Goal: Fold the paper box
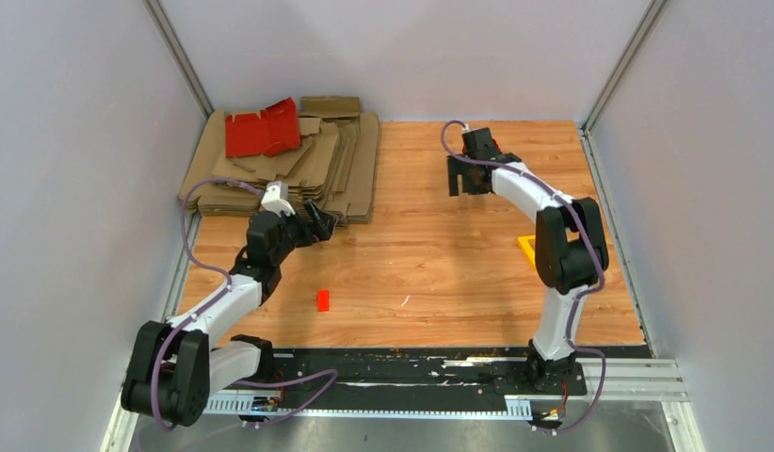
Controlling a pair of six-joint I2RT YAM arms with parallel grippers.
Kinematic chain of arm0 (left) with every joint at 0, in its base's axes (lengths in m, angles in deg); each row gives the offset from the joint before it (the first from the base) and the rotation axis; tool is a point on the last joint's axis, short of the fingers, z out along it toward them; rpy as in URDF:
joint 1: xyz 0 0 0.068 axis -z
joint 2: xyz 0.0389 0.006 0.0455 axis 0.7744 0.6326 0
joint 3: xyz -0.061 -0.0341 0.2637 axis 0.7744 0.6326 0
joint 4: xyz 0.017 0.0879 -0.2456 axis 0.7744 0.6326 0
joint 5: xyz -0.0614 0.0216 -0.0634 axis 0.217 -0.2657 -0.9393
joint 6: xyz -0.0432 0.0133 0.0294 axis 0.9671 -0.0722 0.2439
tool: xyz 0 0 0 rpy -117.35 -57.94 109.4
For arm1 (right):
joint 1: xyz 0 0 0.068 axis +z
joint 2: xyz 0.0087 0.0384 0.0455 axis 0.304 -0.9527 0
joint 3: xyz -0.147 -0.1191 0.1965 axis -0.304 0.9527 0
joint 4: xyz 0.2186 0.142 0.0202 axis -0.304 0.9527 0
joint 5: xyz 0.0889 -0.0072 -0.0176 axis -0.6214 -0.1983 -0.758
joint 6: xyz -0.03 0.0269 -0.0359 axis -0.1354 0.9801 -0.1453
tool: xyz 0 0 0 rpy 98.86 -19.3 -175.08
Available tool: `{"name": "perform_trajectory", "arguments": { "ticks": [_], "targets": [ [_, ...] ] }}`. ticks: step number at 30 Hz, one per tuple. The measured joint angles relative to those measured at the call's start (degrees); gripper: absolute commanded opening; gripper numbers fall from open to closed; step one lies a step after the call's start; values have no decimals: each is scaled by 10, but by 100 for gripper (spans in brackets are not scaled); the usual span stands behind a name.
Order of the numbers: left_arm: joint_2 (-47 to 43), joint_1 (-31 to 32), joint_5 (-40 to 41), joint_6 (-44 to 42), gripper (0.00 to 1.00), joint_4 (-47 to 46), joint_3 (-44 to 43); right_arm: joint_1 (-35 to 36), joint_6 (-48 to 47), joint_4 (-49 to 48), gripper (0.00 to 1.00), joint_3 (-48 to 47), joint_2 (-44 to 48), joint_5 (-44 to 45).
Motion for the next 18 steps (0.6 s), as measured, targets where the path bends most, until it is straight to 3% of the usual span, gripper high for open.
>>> {"name": "perform_trajectory", "arguments": {
  "ticks": [6, 10, 18],
  "targets": [
    [-23, 0, 60, -43, 100, 120, -119, 103, 20, -54, 93, 122, 176, -59],
    [-16, 0, 123, -83, 100, 190, -228, 119, 40, -97, 89, 208, 279, -101],
    [140, -20, 246, -151, 100, 312, -442, 149, 71, -130, 87, 320, 373, -168]
  ]
}}
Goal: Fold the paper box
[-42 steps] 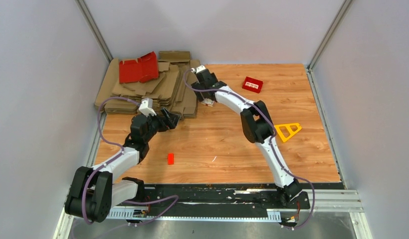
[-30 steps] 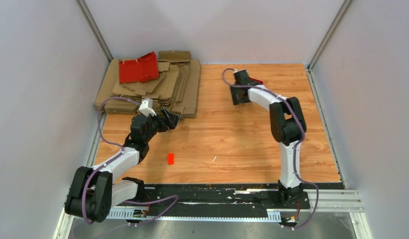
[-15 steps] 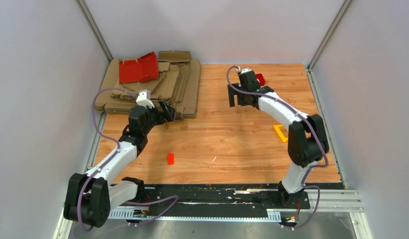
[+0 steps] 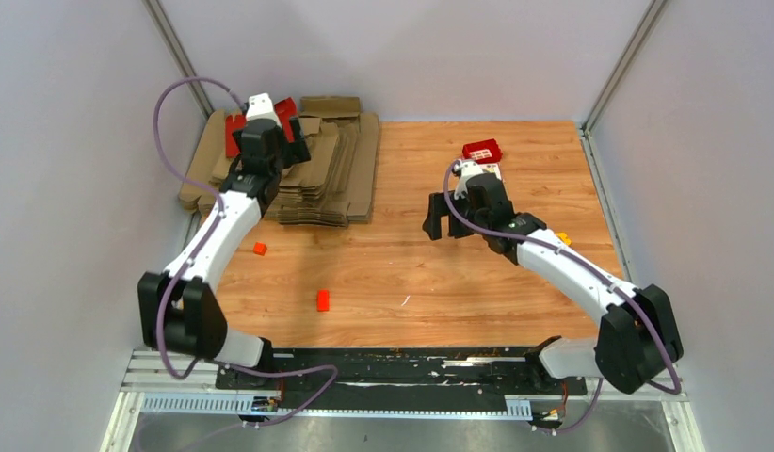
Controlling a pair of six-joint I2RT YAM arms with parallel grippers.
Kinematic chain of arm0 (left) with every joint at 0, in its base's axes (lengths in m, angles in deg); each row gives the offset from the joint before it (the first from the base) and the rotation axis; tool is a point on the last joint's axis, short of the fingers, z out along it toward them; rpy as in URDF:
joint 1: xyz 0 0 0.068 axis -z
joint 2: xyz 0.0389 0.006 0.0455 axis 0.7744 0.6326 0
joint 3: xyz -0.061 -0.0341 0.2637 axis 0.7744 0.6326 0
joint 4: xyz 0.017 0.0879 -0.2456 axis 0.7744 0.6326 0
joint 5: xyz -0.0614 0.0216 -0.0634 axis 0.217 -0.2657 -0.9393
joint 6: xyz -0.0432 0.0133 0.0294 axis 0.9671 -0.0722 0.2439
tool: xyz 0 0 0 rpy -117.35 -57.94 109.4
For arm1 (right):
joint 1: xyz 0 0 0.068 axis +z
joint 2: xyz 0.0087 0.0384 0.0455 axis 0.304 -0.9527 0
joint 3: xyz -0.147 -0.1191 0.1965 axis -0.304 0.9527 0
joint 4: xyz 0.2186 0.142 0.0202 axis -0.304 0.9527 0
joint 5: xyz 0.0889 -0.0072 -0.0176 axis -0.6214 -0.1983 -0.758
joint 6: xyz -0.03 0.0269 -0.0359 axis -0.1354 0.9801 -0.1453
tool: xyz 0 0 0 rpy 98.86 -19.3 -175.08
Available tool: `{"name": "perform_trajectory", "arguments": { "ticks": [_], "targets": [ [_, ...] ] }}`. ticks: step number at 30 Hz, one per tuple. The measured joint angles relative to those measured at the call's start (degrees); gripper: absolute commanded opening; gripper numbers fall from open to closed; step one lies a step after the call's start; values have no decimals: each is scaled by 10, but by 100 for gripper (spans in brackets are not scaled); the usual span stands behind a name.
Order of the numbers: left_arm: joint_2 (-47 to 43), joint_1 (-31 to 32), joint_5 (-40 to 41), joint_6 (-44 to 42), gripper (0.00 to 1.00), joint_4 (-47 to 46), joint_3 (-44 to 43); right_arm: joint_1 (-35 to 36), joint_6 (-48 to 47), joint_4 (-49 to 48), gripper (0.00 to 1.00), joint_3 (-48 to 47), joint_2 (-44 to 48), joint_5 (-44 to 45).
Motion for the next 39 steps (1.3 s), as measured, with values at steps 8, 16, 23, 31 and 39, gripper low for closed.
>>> {"name": "perform_trajectory", "arguments": {
  "ticks": [8, 16, 23, 31, 39],
  "targets": [
    [231, -33, 25, -58, 95, 107, -210, 38, 8, 0, 86, 37, 92, -40],
    [367, -62, -18, -96, 89, 185, -348, 63, 6, -4, 83, 50, 105, -46],
    [458, -61, -11, -149, 83, 242, -501, 65, 4, -3, 82, 51, 81, -60],
    [531, -61, -3, -179, 79, 268, -587, 66, 3, -4, 82, 51, 65, -69],
    [580, -58, -4, -192, 75, 258, -591, 66, -2, -2, 81, 51, 56, -70]
  ]
}}
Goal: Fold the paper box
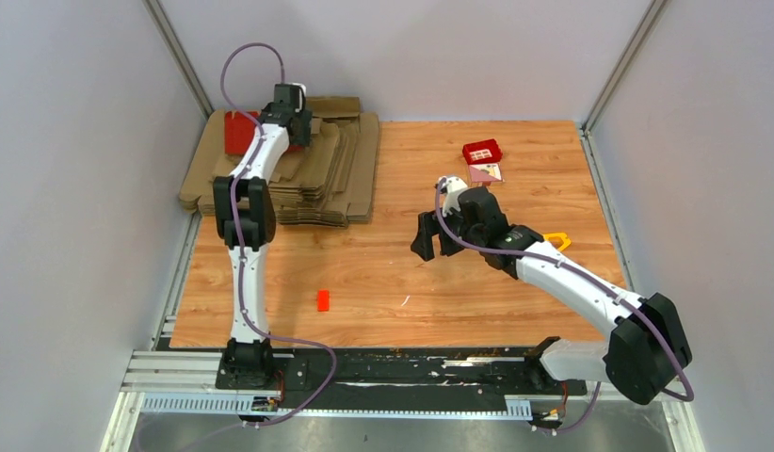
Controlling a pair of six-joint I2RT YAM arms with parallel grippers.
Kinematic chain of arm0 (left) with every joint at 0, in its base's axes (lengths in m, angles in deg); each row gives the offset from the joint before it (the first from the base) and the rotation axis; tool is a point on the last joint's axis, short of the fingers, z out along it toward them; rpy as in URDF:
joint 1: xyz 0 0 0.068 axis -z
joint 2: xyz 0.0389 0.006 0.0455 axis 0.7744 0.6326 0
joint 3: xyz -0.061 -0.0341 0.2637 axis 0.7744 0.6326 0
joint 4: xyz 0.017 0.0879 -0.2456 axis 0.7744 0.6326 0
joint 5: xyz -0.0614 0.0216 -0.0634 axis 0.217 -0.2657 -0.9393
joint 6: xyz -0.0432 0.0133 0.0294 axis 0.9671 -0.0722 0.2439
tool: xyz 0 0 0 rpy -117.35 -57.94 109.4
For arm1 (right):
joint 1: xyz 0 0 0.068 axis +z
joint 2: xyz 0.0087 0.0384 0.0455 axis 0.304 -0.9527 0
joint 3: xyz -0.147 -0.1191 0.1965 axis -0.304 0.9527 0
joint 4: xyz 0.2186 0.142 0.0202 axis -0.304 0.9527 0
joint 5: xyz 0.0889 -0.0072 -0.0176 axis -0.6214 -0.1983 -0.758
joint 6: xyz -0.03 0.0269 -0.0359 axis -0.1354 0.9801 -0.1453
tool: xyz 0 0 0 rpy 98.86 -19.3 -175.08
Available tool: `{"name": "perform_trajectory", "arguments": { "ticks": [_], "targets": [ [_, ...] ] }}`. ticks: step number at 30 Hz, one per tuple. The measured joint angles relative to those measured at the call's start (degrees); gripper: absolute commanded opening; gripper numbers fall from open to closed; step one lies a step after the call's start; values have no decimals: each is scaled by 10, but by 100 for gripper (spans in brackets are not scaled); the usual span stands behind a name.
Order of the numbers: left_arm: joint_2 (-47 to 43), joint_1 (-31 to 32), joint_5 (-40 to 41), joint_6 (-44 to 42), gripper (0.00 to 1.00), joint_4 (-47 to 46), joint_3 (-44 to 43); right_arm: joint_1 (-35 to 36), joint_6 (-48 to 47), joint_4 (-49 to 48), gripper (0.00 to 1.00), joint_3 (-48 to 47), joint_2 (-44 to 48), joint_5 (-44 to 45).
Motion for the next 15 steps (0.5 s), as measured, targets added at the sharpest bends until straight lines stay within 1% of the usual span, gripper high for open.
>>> {"name": "perform_trajectory", "arguments": {
  "ticks": [4, 6, 11, 13, 15],
  "targets": [
    [24, 7, 17, -19, 75, -6, -23, 0, -1, 2, 81, 0, -5, 0],
    [29, 14, 39, -37, 75, -11, -28, 0, -1, 2, 81, 0, -8, 0],
    [30, 27, 64, -58, 88, -19, -28, 0, -3, 2, 81, 0, -16, 0],
    [30, 29, 57, -59, 89, -23, -28, 0, -3, 2, 81, 0, -18, 0],
    [29, 30, 45, -58, 87, -31, -25, 0, -3, 2, 81, 0, -18, 0]
  ]
}}
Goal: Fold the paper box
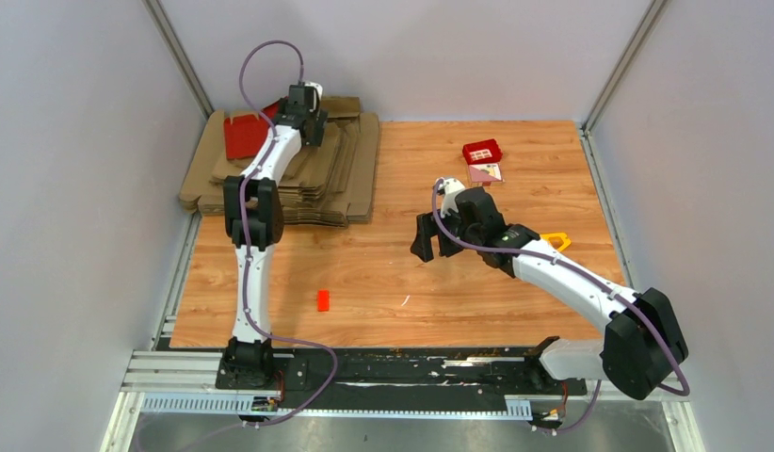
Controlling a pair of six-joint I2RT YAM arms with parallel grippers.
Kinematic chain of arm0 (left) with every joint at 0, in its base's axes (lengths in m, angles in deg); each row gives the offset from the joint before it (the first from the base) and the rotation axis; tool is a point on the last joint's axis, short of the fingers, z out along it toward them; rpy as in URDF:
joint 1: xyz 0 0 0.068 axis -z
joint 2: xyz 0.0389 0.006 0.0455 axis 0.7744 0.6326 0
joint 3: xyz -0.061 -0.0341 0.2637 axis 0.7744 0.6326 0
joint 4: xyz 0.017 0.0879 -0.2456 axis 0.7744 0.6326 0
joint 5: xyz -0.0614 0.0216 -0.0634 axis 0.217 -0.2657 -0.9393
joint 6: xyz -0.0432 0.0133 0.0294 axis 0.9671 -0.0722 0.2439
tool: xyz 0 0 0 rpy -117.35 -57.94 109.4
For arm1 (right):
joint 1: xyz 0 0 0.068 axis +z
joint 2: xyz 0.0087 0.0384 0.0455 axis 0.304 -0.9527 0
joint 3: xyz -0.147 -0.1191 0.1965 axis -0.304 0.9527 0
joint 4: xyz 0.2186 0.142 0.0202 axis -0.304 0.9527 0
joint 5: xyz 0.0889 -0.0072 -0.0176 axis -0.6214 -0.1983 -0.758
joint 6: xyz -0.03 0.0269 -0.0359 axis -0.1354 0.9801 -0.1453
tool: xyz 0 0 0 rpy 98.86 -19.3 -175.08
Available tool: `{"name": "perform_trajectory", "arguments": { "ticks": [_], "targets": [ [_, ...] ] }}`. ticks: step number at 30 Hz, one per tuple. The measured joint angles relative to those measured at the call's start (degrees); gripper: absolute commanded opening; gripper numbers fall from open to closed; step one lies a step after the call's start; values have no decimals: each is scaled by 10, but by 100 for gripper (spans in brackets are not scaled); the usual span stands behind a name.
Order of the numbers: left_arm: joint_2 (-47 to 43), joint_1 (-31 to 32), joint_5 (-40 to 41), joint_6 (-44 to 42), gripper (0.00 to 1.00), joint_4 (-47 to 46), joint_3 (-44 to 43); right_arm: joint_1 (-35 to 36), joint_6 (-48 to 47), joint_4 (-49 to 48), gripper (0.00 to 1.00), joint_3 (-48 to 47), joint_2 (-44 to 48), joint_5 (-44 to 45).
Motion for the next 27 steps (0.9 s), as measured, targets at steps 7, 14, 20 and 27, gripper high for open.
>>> {"name": "perform_trajectory", "arguments": {
  "ticks": [7, 14, 20, 27],
  "targets": [
    [0, 0, -15, 2, 79, -8, 4, 0, -1, 0, 81, 0, 0, 0],
    [0, 0, 23, -3, 45, -16, 14, 0, -2, 0, 81, 0, 0, -2],
    [0, 0, 48, -15, 19, -15, 27, 0, -2, 0, 81, 0, 0, -3],
    [-25, 5, 59, -20, 0, -16, 42, 0, -2, 0, 81, 0, 0, -4]
  ]
}}
